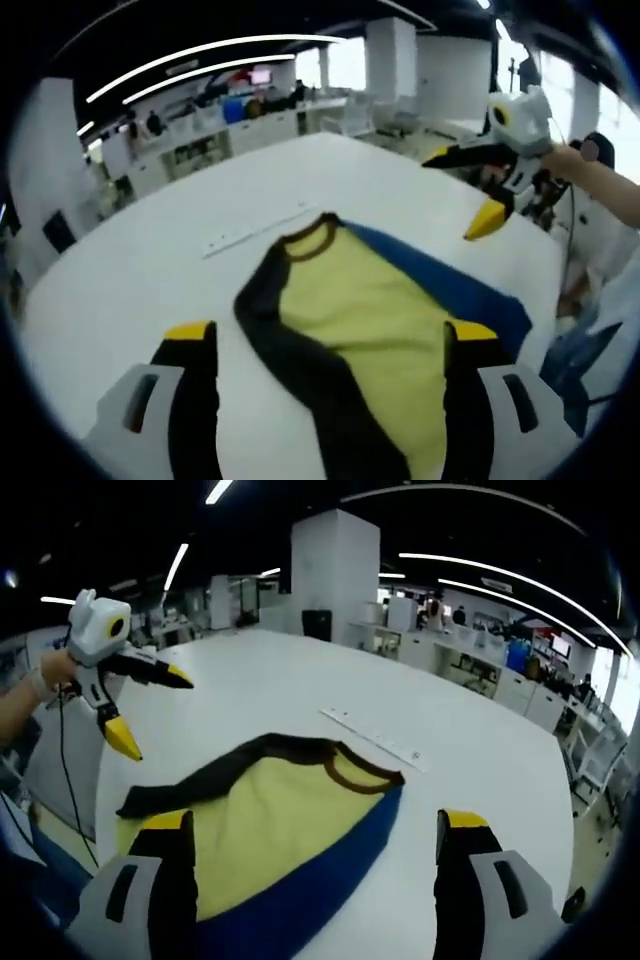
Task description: Fold the garment on the visible template until the final outline fits inside the template.
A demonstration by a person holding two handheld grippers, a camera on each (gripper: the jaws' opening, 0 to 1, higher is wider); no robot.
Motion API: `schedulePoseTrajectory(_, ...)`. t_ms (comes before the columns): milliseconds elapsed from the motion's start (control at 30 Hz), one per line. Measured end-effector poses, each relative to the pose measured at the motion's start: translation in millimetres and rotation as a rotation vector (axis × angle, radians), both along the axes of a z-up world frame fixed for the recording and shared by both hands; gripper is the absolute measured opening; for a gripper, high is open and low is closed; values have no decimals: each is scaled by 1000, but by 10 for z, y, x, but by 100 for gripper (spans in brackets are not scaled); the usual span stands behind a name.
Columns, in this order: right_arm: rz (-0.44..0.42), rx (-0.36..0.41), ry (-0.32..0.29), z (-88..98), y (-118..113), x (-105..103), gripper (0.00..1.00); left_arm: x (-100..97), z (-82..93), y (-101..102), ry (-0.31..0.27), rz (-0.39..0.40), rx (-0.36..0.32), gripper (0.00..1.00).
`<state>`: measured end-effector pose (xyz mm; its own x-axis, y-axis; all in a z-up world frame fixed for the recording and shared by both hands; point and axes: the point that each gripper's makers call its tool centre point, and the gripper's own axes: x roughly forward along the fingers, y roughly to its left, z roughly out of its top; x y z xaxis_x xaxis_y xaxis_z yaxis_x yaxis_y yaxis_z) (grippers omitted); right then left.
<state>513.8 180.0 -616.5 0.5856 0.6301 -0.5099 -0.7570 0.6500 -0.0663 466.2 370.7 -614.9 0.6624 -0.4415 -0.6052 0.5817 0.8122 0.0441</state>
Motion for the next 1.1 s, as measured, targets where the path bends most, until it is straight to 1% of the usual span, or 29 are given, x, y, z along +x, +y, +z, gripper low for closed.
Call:
schedulePoseTrajectory(33, 4, -1, -4, 5, 2, -38, 100, -16, 3, 10, -8, 13, 0, 95)
schedulePoseTrajectory(100, 9, 0, -6, 10, -1, -85, 100, -70, -8, -5, -7, 6, -2, 98)
schedulePoseTrajectory(167, 11, 13, -11, 25, -5, -160, 100, -173, -41, -46, 9, -17, 4, 99)
schedulePoseTrajectory(233, 10, 19, -14, 31, -11, -210, 100, -231, -53, -55, 9, -27, 14, 100)
schedulePoseTrajectory(300, 13, 19, -21, 29, -22, -299, 100, -296, -56, -65, 4, -26, 11, 100)
schedulePoseTrajectory(400, 16, 15, -24, 24, -44, -413, 100, -405, -78, -111, 12, -35, -13, 100)
schedulePoseTrajectory(500, 18, 19, -28, 35, -53, -542, 100, -537, -114, -122, 15, -35, -3, 100)
schedulePoseTrajectory(533, 20, 18, -29, 39, -55, -603, 100, -609, -118, -122, 19, -32, 0, 100)
schedulePoseTrajectory(567, 20, 17, -29, 41, -56, -625, 100, -660, -114, -127, 22, -33, -1, 100)
schedulePoseTrajectory(667, 25, 15, -33, 64, -65, -830, 100, -854, -83, -150, 16, -39, -13, 100)
schedulePoseTrajectory(700, 24, 16, -33, 67, -67, -855, 100, -875, -83, -151, 16, -39, -13, 100)
schedulePoseTrajectory(733, 24, 18, -32, 70, -76, -958, 100, -966, -90, -160, 22, -39, -10, 100)
schedulePoseTrajectory(800, 27, 11, -34, 62, -85, -1060, 100, -1084, -93, -182, 27, -49, -1, 100)
schedulePoseTrajectory(833, 29, 8, -36, 58, -88, -1105, 100, -1099, -91, -185, 26, -49, 0, 100)
schedulePoseTrajectory(867, 38, 1, -38, 48, -87, -1185, 100, -1178, -80, -196, 23, -52, 2, 100)
schedulePoseTrajectory(900, 44, -11, -39, 32, -90, -1250, 100, -1215, -73, -202, 23, -52, 1, 100)
schedulePoseTrajectory(1000, 48, -25, -47, 21, -98, -1382, 100, -1306, -37, -210, 12, -41, -13, 100)
schedulePoseTrajectory(1067, 42, -15, -44, 31, -88, -1447, 100, -1408, 21, -253, 12, -48, -57, 100)
schedulePoseTrajectory(1100, 42, -14, -45, 34, -82, -1463, 100, -1424, 33, -249, 8, -48, -59, 100)
